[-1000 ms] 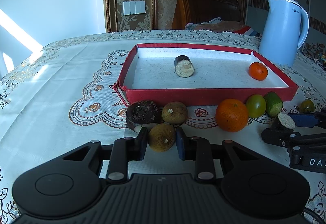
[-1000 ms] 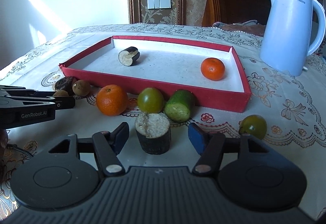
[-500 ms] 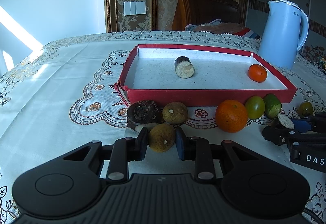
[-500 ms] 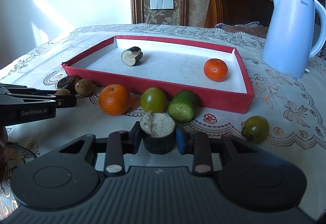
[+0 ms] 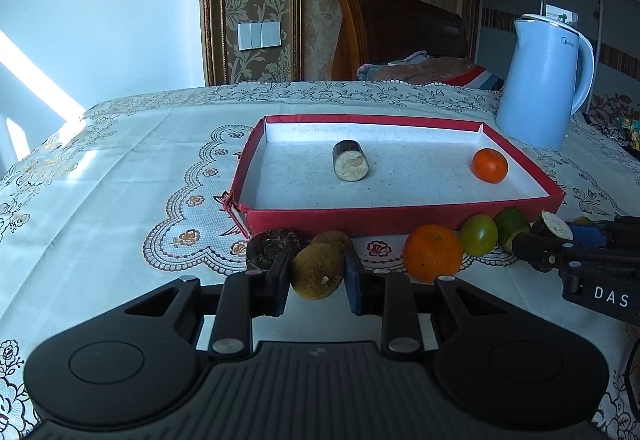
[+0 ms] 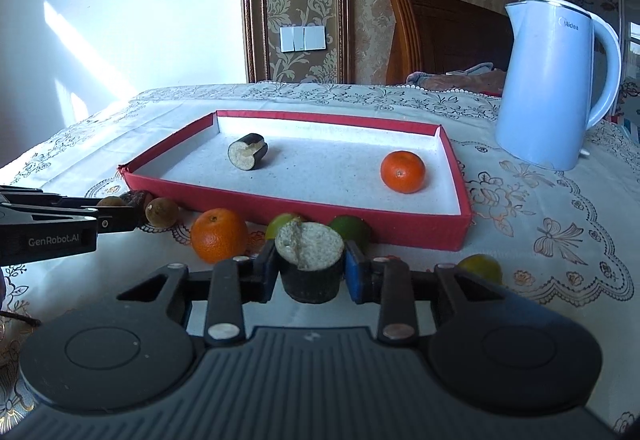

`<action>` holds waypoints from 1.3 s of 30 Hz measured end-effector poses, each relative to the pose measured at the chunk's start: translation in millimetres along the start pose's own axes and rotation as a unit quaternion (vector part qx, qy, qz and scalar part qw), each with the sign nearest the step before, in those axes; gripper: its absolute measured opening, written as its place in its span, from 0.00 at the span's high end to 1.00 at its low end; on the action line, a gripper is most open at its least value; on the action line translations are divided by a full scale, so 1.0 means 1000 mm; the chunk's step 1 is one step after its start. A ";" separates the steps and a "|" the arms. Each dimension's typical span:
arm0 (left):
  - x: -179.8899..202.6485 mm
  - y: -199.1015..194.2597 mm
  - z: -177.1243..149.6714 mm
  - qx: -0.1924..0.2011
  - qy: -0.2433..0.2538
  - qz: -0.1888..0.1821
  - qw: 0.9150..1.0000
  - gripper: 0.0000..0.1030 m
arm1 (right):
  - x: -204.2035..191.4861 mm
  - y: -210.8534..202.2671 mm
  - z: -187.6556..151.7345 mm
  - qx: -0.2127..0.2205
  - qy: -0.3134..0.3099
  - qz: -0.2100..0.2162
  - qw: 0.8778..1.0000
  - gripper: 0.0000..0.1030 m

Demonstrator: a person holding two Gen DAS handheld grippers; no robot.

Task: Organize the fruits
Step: 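Carry the kiwi and chunk into the tray and open both grippers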

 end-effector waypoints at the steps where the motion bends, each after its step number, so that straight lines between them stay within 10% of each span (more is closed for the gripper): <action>1: 0.002 -0.001 0.004 0.001 0.000 0.000 1.000 0.73 | 0.000 -0.002 0.004 0.004 -0.002 -0.002 1.000 0.70; 39: 0.001 0.108 0.095 -0.038 -0.034 0.042 0.998 0.73 | 0.032 0.114 0.099 -0.047 0.048 -0.052 0.996 0.70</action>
Point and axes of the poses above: each gripper's, at about its wrist camera, not at the fingertips, and y roughly the way its jaws point, x to its right, z to its top, the point moved 6 cm from there along y, roughly the way its jaws point, and after that the axes turned 14 degrees about -x, right-handed, at the moved point
